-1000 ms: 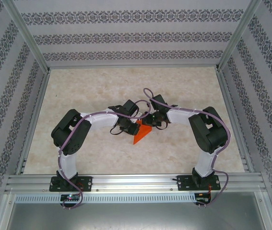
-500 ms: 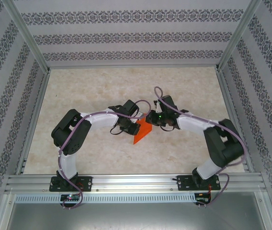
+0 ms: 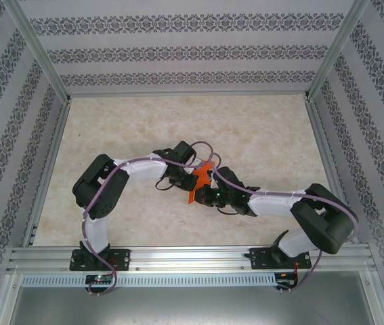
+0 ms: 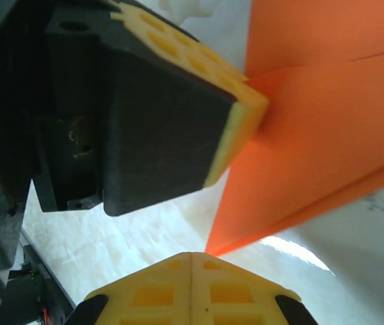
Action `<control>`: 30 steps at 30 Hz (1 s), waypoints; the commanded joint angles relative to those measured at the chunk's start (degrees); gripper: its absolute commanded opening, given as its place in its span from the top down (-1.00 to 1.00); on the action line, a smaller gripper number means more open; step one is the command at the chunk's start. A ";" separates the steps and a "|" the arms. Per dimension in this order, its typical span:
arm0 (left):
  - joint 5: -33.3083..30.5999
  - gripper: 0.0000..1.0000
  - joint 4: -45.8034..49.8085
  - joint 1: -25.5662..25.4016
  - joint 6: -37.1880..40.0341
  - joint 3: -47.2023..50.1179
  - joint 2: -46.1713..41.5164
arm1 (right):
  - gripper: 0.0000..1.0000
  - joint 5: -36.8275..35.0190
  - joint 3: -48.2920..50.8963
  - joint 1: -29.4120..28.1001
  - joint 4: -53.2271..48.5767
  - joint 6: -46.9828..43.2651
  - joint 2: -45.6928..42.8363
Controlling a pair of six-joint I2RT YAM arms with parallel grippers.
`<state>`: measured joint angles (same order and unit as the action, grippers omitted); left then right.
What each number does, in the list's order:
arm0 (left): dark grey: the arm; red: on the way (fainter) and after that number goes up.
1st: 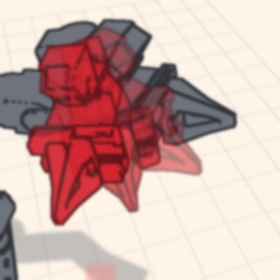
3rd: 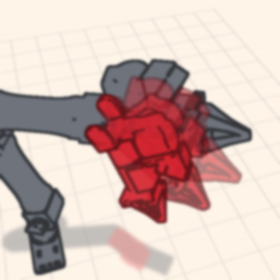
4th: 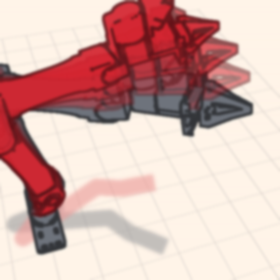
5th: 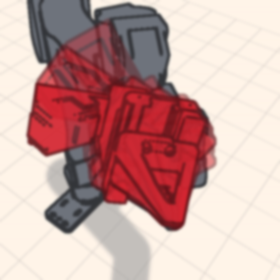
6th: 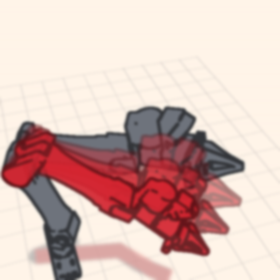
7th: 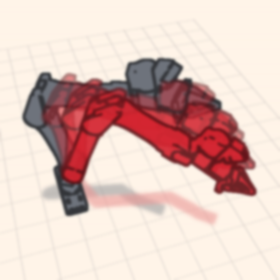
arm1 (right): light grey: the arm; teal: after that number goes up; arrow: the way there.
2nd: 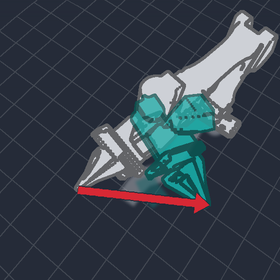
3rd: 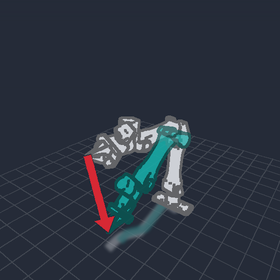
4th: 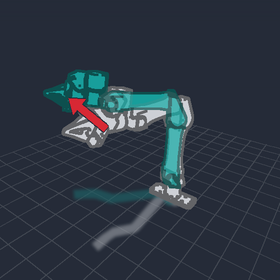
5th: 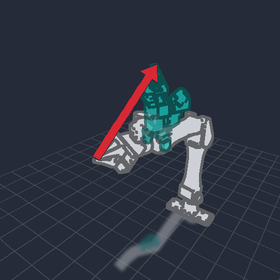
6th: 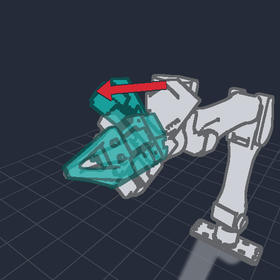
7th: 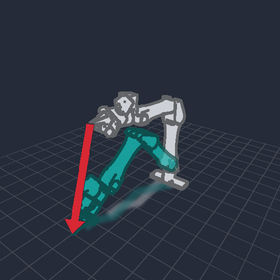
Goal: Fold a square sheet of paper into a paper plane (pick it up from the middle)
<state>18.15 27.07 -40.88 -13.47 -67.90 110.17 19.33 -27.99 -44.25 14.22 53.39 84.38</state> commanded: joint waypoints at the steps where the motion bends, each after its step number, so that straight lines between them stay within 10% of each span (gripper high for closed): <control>1: -0.07 0.90 -0.09 0.65 1.71 0.23 2.51 | 0.94 -1.76 -0.60 -0.80 6.21 2.53 3.21; 30: 0.37 0.90 0.44 0.71 2.28 0.00 2.96 | 0.92 -0.62 -0.05 -1.75 10.02 3.18 8.57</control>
<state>19.18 27.03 -40.49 -13.45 -67.94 110.37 19.20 -28.64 -45.04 24.82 56.51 95.18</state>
